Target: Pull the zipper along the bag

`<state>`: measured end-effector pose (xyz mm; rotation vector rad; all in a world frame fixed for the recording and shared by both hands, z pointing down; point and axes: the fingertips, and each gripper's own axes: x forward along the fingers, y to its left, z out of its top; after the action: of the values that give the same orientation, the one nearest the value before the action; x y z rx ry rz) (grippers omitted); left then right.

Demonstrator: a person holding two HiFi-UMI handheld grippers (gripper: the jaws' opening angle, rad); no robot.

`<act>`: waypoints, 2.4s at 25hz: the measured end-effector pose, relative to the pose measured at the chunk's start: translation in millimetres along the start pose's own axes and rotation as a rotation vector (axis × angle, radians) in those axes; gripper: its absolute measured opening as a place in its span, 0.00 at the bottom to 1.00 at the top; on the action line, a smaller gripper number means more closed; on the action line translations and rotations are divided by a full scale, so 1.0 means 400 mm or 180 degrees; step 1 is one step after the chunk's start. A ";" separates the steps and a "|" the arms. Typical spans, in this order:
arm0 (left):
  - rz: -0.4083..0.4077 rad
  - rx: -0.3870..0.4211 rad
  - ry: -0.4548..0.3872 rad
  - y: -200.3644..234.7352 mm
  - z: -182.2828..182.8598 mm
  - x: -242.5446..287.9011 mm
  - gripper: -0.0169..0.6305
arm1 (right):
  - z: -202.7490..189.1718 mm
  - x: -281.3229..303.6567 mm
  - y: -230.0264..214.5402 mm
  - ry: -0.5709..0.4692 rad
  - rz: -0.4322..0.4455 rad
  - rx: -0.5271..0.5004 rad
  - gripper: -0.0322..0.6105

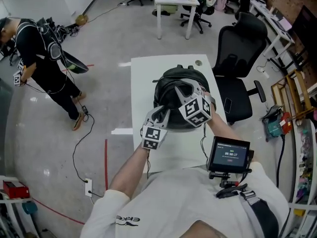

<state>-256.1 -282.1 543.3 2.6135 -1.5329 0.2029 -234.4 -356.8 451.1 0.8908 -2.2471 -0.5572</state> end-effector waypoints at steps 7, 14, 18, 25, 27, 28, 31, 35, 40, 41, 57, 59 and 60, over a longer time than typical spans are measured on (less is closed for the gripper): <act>0.0421 -0.0171 -0.0182 -0.020 0.062 0.006 0.14 | -0.128 -0.129 -0.064 -0.0170 -0.0073 0.0670 0.19; 0.0574 -0.0199 -0.0287 -0.130 0.105 0.015 0.14 | -0.238 -0.282 -0.105 -0.0359 -0.0094 0.1141 0.16; 0.0712 -0.0239 -0.0301 -0.181 0.108 -0.004 0.10 | -0.291 -0.351 -0.106 -0.0454 -0.0071 0.1400 0.12; 0.1002 -0.0307 -0.0266 -0.253 0.106 -0.047 0.05 | -0.363 -0.450 -0.087 -0.0585 0.0021 0.1722 0.06; 0.1062 -0.0315 -0.0256 -0.274 0.104 -0.063 0.04 | -0.378 -0.471 -0.073 -0.0618 0.0062 0.1780 0.06; 0.1089 -0.0320 -0.0252 -0.284 0.103 -0.069 0.03 | -0.386 -0.480 -0.066 -0.0630 0.0086 0.1810 0.06; 0.1141 -0.0337 -0.0239 -0.313 0.096 -0.086 0.03 | -0.410 -0.507 -0.046 -0.0653 0.0152 0.1892 0.05; 0.1159 -0.0351 -0.0232 -0.339 0.092 -0.109 0.03 | -0.434 -0.536 -0.028 -0.0651 0.0160 0.1972 0.05; 0.1120 -0.0387 -0.0241 -0.344 0.081 -0.133 0.03 | -0.448 -0.560 -0.007 -0.0587 0.0105 0.2098 0.05; 0.1109 -0.0394 -0.0240 -0.341 0.081 -0.137 0.03 | -0.447 -0.563 -0.003 -0.0573 0.0092 0.2119 0.05; 0.0964 -0.0409 -0.0338 -0.286 0.079 -0.180 0.03 | -0.381 -0.543 0.066 -0.0496 -0.0013 0.2131 0.05; 0.0955 -0.0412 -0.0343 -0.283 0.077 -0.178 0.03 | -0.378 -0.538 0.067 -0.0498 -0.0022 0.2120 0.05; 0.0951 -0.0412 -0.0345 -0.282 0.075 -0.176 0.03 | -0.379 -0.536 0.067 -0.0501 -0.0026 0.2118 0.05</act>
<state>-189.7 -171.4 499.4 2.3233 -1.9004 -0.0157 -20.2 -205.9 484.3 1.2010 -2.6187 0.1508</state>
